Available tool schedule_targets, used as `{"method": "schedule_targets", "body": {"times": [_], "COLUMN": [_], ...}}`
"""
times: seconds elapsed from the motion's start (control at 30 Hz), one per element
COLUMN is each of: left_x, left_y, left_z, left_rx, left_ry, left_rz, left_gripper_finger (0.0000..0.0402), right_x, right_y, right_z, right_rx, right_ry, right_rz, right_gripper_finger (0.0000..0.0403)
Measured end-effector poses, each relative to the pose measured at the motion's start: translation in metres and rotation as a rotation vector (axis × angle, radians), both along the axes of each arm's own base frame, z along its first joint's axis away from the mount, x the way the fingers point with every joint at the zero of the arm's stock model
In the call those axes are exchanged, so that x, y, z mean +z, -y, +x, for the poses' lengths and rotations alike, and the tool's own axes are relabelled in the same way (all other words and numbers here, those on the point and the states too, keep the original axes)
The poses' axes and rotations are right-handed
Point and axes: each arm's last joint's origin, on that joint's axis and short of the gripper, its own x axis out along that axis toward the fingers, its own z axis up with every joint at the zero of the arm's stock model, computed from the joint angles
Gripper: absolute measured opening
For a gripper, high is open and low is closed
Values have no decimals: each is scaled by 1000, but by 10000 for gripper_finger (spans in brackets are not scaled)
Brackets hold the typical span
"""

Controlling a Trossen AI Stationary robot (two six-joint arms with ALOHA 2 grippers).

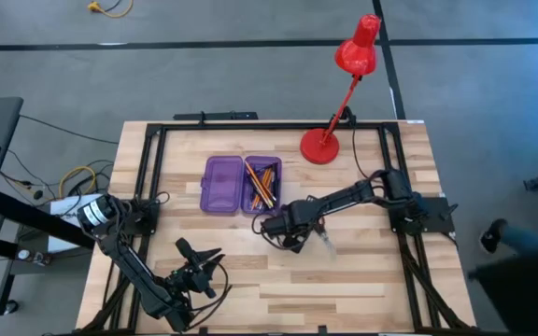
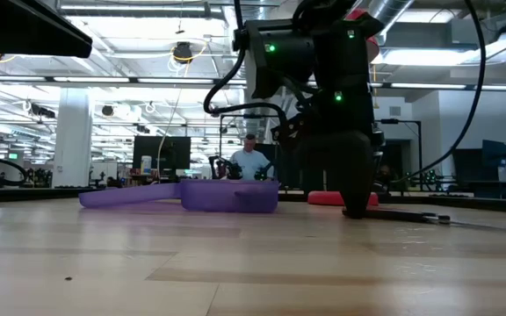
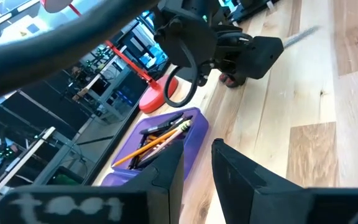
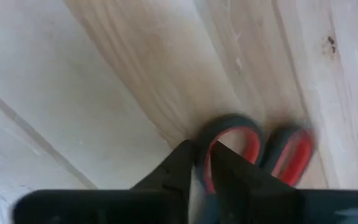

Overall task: Pick & place school supplies into a supply box
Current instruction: Put the black scissors into the violet supply box

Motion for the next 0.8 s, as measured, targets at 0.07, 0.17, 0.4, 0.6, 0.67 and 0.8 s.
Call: {"method": "schedule_targets", "body": {"times": [0.07,0.17,0.4,0.6,0.67,0.8], "left_x": [0,0,0,0,0,0], "left_y": [1,1,1,1,1,1], "left_z": [0,0,0,0,0,0], "left_rx": [0,0,-1,-2,-2,-3], "left_ry": [4,5,6,5,5,3], "left_rz": [-7,-8,-5,-4,-4,-1], "left_gripper_finger": [73,73,73,73,73,73], "right_x": [-2,-3,-2,9,14,24], "right_y": [-4,-10,-24,-25,-27,-27], "right_z": [-1,-3,-5,2,7,12], "right_rx": [12,32,83,79,79,89], "right_ry": [7,19,40,47,76,108], "right_rz": [-1,-16,-106,-177,-186,-238], "right_gripper_finger": [29,12,6,2,2,1]}}
